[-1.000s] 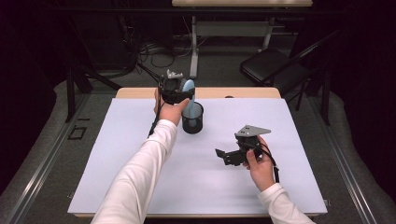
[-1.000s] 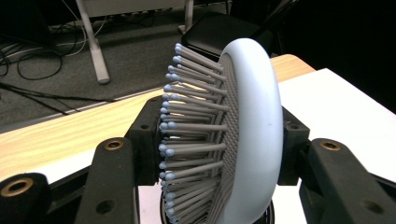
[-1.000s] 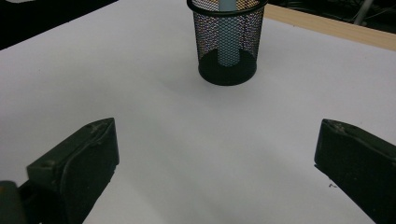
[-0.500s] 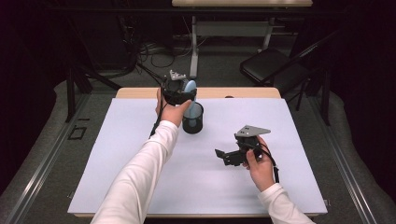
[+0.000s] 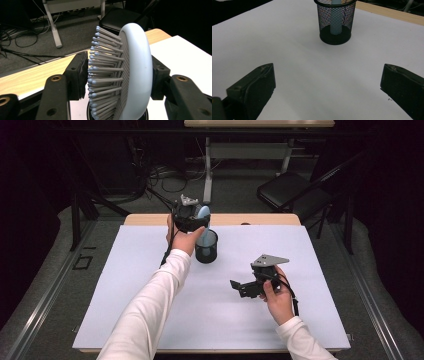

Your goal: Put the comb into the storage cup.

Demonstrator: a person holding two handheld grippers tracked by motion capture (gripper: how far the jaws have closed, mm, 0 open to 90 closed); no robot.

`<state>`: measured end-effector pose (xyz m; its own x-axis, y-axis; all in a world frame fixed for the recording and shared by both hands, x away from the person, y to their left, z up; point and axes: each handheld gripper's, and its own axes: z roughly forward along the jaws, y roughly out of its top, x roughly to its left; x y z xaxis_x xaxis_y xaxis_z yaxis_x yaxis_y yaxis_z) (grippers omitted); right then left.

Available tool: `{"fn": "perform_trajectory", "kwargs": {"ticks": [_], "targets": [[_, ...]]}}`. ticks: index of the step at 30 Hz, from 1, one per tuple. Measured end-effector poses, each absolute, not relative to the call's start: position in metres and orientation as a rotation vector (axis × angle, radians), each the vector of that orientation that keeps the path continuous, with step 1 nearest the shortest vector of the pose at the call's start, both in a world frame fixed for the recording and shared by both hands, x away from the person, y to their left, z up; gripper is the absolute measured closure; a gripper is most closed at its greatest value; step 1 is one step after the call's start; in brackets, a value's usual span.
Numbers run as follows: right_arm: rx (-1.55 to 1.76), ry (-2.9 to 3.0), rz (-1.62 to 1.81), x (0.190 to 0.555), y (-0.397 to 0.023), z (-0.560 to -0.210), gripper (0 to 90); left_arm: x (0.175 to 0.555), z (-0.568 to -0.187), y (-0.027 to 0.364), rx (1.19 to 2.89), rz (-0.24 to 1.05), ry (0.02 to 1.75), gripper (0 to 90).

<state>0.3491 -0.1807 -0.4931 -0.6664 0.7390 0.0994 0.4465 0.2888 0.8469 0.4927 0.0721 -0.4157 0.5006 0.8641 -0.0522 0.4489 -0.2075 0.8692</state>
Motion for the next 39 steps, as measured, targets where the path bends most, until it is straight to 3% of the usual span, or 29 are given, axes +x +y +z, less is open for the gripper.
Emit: {"fn": "perform_trajectory", "kwargs": {"ticks": [20,39], "targets": [[1.076,2.257,1.317,0.3494,-0.1803,-0.4935,0.0,0.4940,-0.4156,0.0755,1.819,0.560,1.117,25.8],[1.082,2.260,1.314,0.3496,-0.1801,-0.4940,0.0,0.4928,-0.4101,0.0807,1.778,0.552,1.118,23.8]]}}
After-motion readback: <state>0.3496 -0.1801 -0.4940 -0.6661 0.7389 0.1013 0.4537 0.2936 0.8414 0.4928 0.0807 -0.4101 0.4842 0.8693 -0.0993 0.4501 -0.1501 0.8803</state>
